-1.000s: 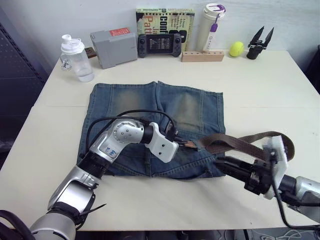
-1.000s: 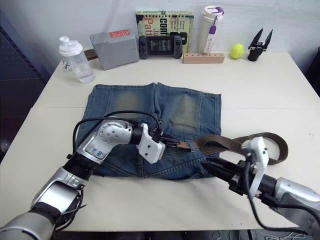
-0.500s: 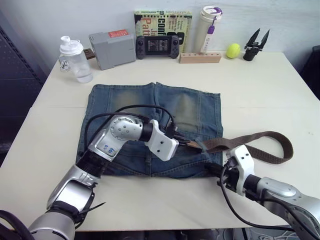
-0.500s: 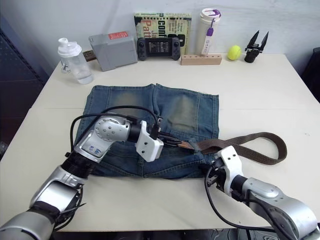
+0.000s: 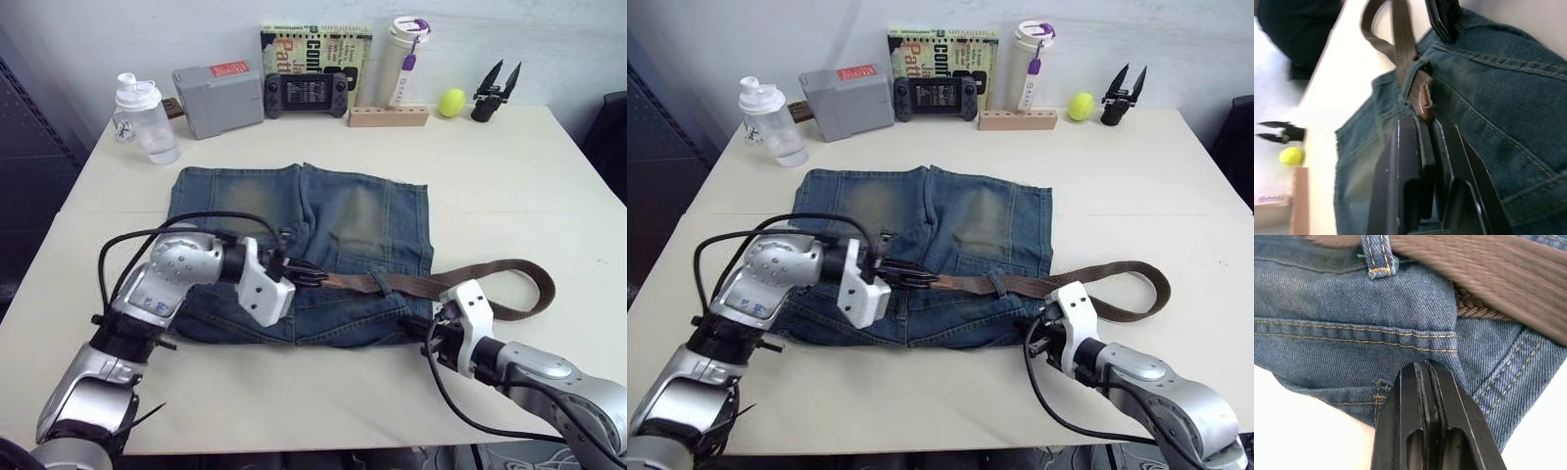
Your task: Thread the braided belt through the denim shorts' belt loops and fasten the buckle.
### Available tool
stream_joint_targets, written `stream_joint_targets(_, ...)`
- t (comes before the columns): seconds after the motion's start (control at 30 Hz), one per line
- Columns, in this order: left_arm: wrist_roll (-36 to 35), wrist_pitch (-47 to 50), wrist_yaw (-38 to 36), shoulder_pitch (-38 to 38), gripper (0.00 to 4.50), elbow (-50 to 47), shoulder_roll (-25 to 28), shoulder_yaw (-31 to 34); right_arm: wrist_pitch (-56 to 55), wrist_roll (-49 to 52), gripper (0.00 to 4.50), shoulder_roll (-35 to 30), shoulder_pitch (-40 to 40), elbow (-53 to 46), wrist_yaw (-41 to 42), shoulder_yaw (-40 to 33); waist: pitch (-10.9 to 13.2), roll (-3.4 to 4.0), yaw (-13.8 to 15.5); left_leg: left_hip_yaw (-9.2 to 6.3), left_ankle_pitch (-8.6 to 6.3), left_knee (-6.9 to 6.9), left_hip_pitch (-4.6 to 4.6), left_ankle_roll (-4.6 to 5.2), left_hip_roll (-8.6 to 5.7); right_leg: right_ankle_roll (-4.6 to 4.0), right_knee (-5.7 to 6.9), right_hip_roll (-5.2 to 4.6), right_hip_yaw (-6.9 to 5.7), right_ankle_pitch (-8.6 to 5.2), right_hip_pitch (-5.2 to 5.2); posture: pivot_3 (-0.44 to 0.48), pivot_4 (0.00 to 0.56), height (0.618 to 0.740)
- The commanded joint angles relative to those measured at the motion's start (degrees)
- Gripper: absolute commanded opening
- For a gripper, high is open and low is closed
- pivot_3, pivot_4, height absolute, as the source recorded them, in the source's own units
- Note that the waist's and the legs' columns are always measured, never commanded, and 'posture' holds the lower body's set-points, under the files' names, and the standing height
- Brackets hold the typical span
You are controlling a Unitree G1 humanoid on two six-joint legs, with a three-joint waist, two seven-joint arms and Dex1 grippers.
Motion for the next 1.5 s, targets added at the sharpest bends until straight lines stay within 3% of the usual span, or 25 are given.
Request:
stream_joint_targets(0.03,-2.4,-3.28,2.24,3.63,0.0,-1.43,2.91,4.94,2.45,-4.19,0.17,-0.73,1.13,4.79,-3.19,-2.88,0.0,0.0,0.08,0.0,0.0,0.0,0.0,0.0,-0.01,0.0,0.0,-0.01,0.01,0.0,0.0,0.0,0.15,0.731)
stream_joint_targets(0.2,-1.72,-4.46,4.67,7.11,0.0,-1.13,4.28,6.72,1.97,-7.23,0.17,-2.75,0.85,7.11,-2.64,-6.07,0.0,0.03,0.88,0.0,-0.02,0.06,-0.06,0.05,-0.13,0.04,-0.02,-0.14,0.03,0.02,0.03,0.0,0.15,0.731)
stream_joint_targets(0.37,-0.28,-3.77,7.84,7.9,0.0,-3.14,2.01,5.94,-0.98,-11.7,0.17,-2.82,-2.12,11.91,-3.64,-8.57,0.0,0.03,1.6,0.13,-0.02,0.07,-0.06,0.09,-0.17,0.1,-0.04,-0.13,0.05,0.05,0.03,0.0,0.15,0.731)
stream_joint_targets(0.57,1.58,-3.12,9.99,7.96,0.0,-4.2,0.15,5.19,-2.61,-11.64,0.17,-2.87,-4.09,10.81,0.03,-10.5,0.04,0.15,1.67,0.27,-0.01,0.07,-0.12,0.09,-0.15,0.11,-0.05,-0.09,-0.02,0.06,0.02,0.0,0.15,0.731)
stream_joint_targets(0.77,2.95,-2.44,11.4,8.32,0.0,-6.17,-1.45,4.31,4.09,2.31,0.17,-2.27,-6.38,6.31,3.49,-17.91,0.06,0.2,1.59,0.33,-0.01,0.06,-0.12,0.09,-0.14,0.11,-0.05,-0.08,-0.02,0.06,0.01,0.0,0.15,0.731)
stream_joint_targets(0.87,4.16,-3.13,12.55,8.46,0.0,-6.54,-2.08,4.43,8.75,17.3,0.17,-1.18,-9.28,5.65,-0.66,-22.74,0.17,0.38,1.41,0.34,-0.01,0.06,-0.13,0.09,-0.15,0.11,-0.06,-0.08,-0.02,0.06,0.01,0.0,0.15,0.731)
stream_joint_targets(1.0,5.3,-3.43,14.28,9.2,0.0,-7.34,-2.53,4.92,9.87,41.11,1.16,-2.2,-10.6,5.65,-12.26,-21.69,0.21,0.45,1.13,0.23,-0.01,0.0,-0.14,0.09,-0.08,0.1,-0.05,-0.03,0.02,0.06,-0.08,0.0,0.15,0.731)
stream_joint_targets(1.1,6.28,-4.36,15.79,9.71,0.0,-7.78,-2.46,5.02,2.59,61.64,2.72,-2.5,-10.32,2.92,-24.94,-12.7,0.21,0.45,0.93,0.17,-0.01,-0.02,-0.16,0.09,-0.08,0.1,-0.06,-0.05,0.03,0.06,-0.11,0.0,0.15,0.731)
stream_joint_targets(1.2,6.84,-5.17,16.78,9.83,0.0,-7.88,-2.26,5.0,-4.54,66.14,3.95,3.93,-10.35,1.13,-32.85,-4.98,0.2,0.44,0.78,0.18,-0.01,-0.02,-0.15,0.08,-0.08,0.1,-0.06,-0.04,0.01,0.06,-0.1,0.0,0.15,0.731)
stream_joint_targets(1.37,7.1,-5.55,17.63,9.7,0.0,-7.86,-1.86,4.82,-12.97,66.14,3.95,15.03,-12.46,2.78,-44.65,1.39,0.23,0.52,0.44,0.23,-0.01,-0.01,-0.2,0.08,-0.11,0.11,-0.06,-0.1,0.03,0.06,-0.17,0.0,0.15,0.731)
stream_joint_targets(1.5,7.17,-5.58,17.95,9.73,0.0,-7.9,-1.63,4.74,-16.6,66.14,3.95,22.07,-13.9,3.02,-49.51,2.12,0.24,0.57,0.13,0.23,-0.01,-0.08,-0.22,0.08,-0.11,0.11,-0.06,-0.09,0.01,0.06,-0.22,0.0,0.15,0.731)
